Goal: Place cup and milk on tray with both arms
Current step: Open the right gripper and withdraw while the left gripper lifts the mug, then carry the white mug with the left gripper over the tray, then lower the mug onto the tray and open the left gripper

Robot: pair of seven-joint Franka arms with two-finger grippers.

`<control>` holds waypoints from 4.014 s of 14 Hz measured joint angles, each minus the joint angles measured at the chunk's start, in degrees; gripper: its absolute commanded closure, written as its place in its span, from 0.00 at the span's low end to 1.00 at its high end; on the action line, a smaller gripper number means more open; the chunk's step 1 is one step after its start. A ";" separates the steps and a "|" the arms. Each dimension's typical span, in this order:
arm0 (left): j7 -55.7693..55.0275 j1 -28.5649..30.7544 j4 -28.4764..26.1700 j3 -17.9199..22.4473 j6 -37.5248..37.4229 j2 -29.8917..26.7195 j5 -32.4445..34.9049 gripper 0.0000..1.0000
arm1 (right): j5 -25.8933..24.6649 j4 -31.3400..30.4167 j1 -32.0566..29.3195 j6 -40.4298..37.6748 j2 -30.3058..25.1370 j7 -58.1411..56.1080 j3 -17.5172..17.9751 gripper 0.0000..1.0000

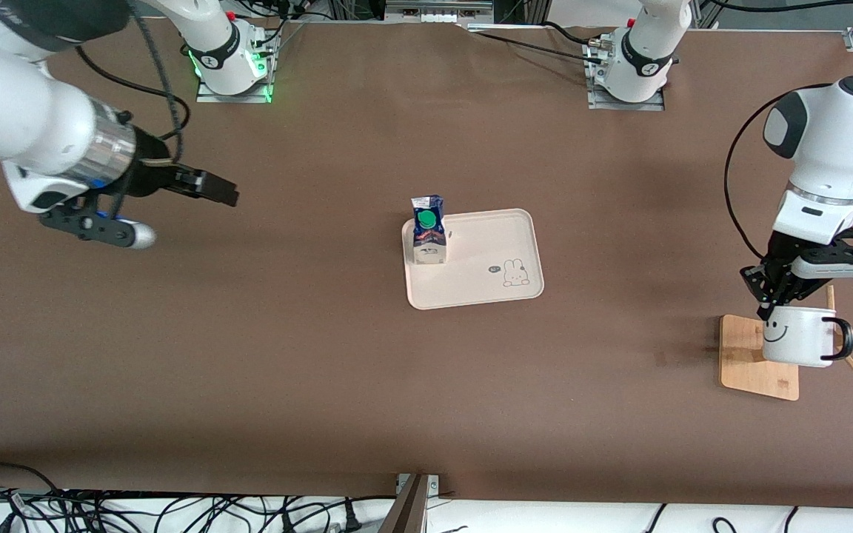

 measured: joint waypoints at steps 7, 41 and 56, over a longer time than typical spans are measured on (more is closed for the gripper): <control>-2.27 -0.26 11.18 -7.05 -31.10 -3.91 -1.72 1.00 | -3.62 -4.47 -10.11 -0.35 -3.74 -13.18 -0.20 0.00; -38.08 -23.07 39.87 -10.24 -71.20 30.91 -18.05 1.00 | -17.84 -12.13 -17.49 7.16 -7.77 -36.20 3.11 0.00; -33.97 -30.08 41.02 -7.14 -59.07 43.22 -15.03 0.00 | -18.14 -22.86 -22.98 12.16 -15.58 -36.55 9.59 0.00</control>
